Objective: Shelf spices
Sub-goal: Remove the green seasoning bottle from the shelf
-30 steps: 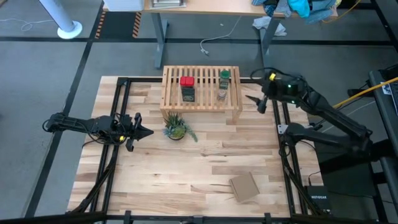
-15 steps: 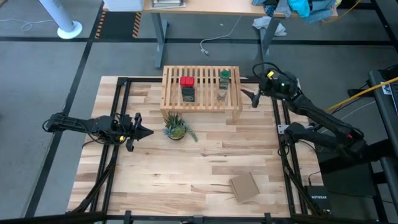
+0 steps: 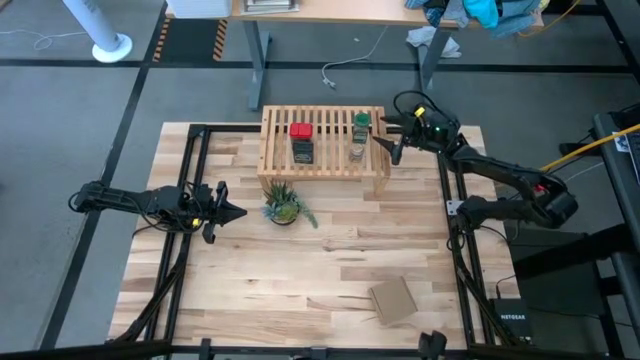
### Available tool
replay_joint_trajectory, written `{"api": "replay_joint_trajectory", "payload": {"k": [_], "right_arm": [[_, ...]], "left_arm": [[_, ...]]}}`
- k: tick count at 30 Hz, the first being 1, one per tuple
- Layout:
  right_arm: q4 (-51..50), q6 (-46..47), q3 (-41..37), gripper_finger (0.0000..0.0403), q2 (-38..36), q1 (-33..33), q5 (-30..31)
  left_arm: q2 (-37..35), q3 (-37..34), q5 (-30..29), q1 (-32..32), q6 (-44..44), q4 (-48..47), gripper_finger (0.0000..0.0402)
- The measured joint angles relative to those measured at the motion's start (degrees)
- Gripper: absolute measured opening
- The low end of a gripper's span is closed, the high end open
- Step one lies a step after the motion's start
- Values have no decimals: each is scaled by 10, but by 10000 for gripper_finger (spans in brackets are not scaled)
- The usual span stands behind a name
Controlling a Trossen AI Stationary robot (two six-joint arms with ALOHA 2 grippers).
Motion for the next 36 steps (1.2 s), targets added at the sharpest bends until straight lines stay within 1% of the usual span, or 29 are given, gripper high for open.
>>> {"api": "replay_joint_trajectory", "payload": {"k": [6, 11, 17, 21, 26, 36], "right_arm": [[36, 36, 0, 326, 26, -14, -25], [85, 75, 0, 326, 44, -13, -63], [97, 107, 0, 326, 45, -13, -63], [96, 109, 0, 326, 45, -12, -65], [95, 119, 0, 326, 45, -12, -89], [111, 125, 0, 326, 55, -12, -94]], "left_arm": [[0, 0, 0, 0, 0, 0, 0], [0, 0, 0, 0, 0, 0, 0], [0, 0, 0, 0, 0, 0, 0], [0, 0, 0, 0, 0, 0, 0], [0, 0, 0, 0, 0, 0, 0], [0, 0, 0, 0, 0, 0, 0]]}}
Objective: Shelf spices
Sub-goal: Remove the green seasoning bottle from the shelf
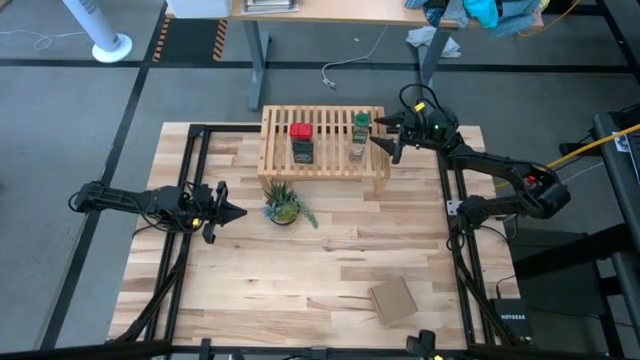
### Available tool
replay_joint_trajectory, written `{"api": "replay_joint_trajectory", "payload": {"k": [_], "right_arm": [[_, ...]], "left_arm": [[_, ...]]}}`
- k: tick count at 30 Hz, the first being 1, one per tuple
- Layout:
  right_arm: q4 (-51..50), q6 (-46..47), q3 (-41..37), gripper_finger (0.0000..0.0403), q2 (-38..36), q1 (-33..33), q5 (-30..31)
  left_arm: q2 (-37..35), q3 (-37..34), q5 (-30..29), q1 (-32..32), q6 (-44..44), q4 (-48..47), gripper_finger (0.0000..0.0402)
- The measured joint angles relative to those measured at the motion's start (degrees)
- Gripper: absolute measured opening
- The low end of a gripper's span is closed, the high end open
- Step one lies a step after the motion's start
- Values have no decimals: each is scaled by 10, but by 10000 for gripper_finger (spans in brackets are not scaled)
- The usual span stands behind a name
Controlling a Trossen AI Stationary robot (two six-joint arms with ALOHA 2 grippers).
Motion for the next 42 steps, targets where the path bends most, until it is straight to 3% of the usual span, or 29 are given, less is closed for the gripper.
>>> {"api": "replay_joint_trajectory", "payload": {"k": [11, 21, 42], "right_arm": [[46, 11, 0, 326, 30, 3, -19], [72, -6, 0, 326, 30, 42, 23], [71, -23, 0, 326, 30, 42, 63]], "left_arm": [[0, 0, 0, 0, 0, 0, 0], [0, 0, 0, 0, 0, 0, 0], [0, 0, 0, 0, 0, 0, 0]]}}
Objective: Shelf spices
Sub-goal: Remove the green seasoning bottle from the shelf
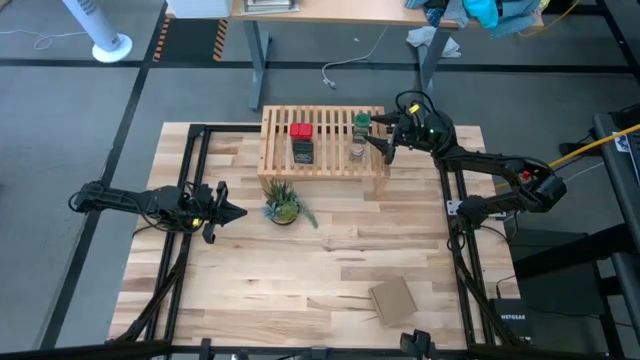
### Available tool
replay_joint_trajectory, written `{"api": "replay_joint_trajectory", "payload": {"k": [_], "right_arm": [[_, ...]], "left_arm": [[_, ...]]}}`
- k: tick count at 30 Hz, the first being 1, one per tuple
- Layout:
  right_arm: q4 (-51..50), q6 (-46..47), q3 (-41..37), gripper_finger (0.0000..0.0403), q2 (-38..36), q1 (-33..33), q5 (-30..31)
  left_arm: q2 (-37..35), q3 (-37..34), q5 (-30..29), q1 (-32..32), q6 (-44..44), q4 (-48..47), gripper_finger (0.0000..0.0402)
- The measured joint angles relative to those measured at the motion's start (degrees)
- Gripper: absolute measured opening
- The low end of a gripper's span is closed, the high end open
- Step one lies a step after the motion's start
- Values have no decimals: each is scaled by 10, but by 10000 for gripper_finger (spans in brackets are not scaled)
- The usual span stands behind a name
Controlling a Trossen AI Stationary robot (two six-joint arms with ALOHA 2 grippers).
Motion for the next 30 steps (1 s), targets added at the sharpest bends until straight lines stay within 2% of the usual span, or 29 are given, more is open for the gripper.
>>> {"api": "replay_joint_trajectory", "payload": {"k": [6, 15, 21, 30], "right_arm": [[-4, 1, 10, 326, 5, 1, 0], [-6, 5, 37, 326, 66, 26, 2], [-5, 6, 38, 326, 68, 33, 43], [-20, 6, 38, 326, 68, 33, 44]], "left_arm": [[0, 0, 0, 0, 0, 0, 0], [0, 0, 0, 0, 0, 0, 0], [0, 0, 0, 0, 0, 0, 0], [0, 0, 0, 0, 0, 0, 0]]}}
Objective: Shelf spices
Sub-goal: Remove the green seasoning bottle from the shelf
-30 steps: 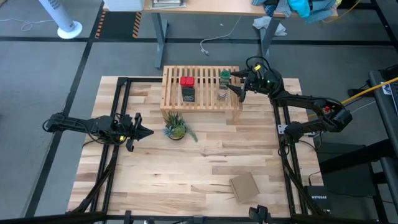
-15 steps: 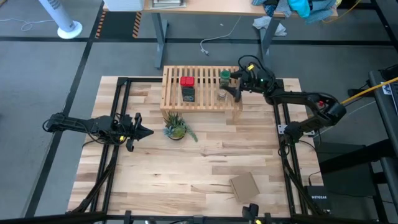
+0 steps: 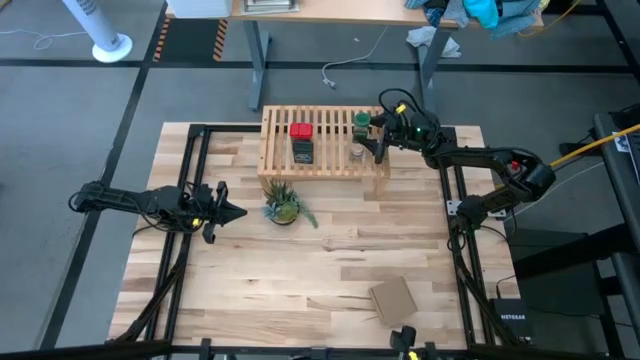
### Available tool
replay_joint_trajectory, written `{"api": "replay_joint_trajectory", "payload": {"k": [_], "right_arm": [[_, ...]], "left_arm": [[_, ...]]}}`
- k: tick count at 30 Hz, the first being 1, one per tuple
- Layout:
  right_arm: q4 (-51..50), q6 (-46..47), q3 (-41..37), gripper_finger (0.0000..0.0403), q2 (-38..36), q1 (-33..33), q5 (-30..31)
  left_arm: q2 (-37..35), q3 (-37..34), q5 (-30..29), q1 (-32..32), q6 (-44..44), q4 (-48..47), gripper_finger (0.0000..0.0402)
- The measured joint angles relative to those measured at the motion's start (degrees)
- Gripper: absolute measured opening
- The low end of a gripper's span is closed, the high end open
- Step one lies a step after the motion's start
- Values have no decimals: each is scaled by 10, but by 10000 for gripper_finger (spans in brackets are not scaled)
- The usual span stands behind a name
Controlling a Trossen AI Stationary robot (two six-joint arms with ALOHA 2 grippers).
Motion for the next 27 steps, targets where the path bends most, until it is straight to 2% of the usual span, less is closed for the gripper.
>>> {"api": "replay_joint_trajectory", "payload": {"k": [4, 7, 17, 27], "right_arm": [[-9, 0, 0, 324, 0, 0, 0], [-14, 0, 0, 308, 0, 0, 0], [-14, 0, 0, 204, 0, 0, -11], [-5, 0, 0, 221, 0, 0, -10]], "left_arm": [[0, 0, 0, 0, 0, 0, 0], [0, 0, 0, 0, 0, 0, 0], [0, 0, 0, 0, 0, 0, 0], [0, 0, -2, 0, 20, 0, 0]]}}
